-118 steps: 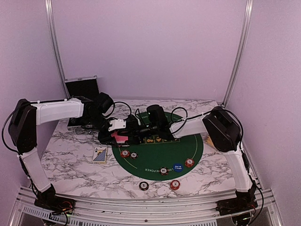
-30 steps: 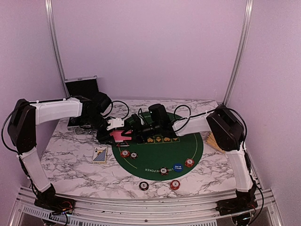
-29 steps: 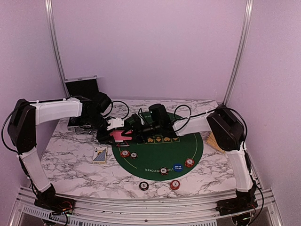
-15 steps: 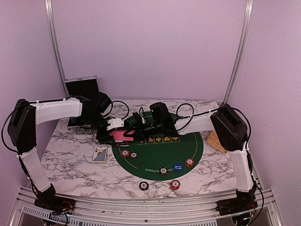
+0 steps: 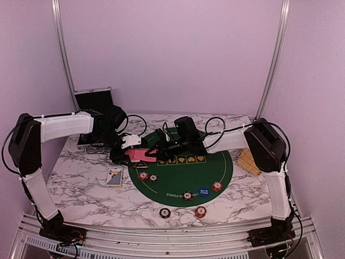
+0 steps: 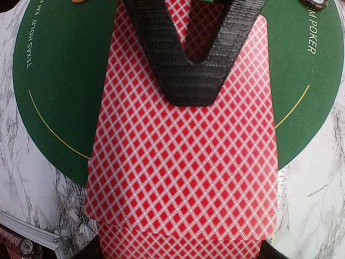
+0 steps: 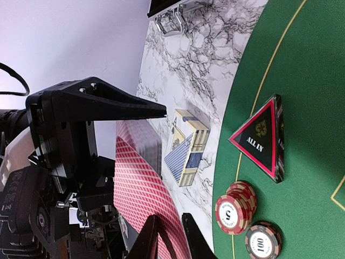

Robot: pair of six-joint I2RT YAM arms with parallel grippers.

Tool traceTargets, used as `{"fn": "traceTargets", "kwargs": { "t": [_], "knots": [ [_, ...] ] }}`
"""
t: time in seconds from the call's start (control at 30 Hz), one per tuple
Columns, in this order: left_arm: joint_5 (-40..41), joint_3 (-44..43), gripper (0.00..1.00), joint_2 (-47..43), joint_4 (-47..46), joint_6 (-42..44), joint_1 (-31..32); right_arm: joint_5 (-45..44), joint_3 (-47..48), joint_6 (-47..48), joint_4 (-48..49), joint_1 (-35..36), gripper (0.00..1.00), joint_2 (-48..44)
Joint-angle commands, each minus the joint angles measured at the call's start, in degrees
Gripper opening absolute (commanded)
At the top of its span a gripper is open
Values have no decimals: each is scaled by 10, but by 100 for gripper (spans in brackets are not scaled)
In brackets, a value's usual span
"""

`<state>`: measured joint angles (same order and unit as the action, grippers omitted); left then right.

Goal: Distribute texas hold em gaming equipment

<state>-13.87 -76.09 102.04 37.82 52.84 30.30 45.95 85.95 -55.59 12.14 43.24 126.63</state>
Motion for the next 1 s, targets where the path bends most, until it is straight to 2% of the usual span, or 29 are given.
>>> {"fn": "traceTargets", "kwargs": {
  "t": [0.0, 0.6, 0.77, 0.97],
  "knots": [
    [-7, -1, 6, -16, 3, -7, -5, -5, -9, 8, -15, -4, 14, -22],
    [0, 19, 2, -41, 17, -2, -25, 11, -29, 6, 0, -41, 0, -32],
    [-2, 22, 2, -49, 21, -4, -25, 20, 23, 10, -15, -48, 0, 11],
    [-8, 25, 2, -54, 25, -9, -25, 9, 138, 35, -71, -50, 0, 93]
  ]
}}
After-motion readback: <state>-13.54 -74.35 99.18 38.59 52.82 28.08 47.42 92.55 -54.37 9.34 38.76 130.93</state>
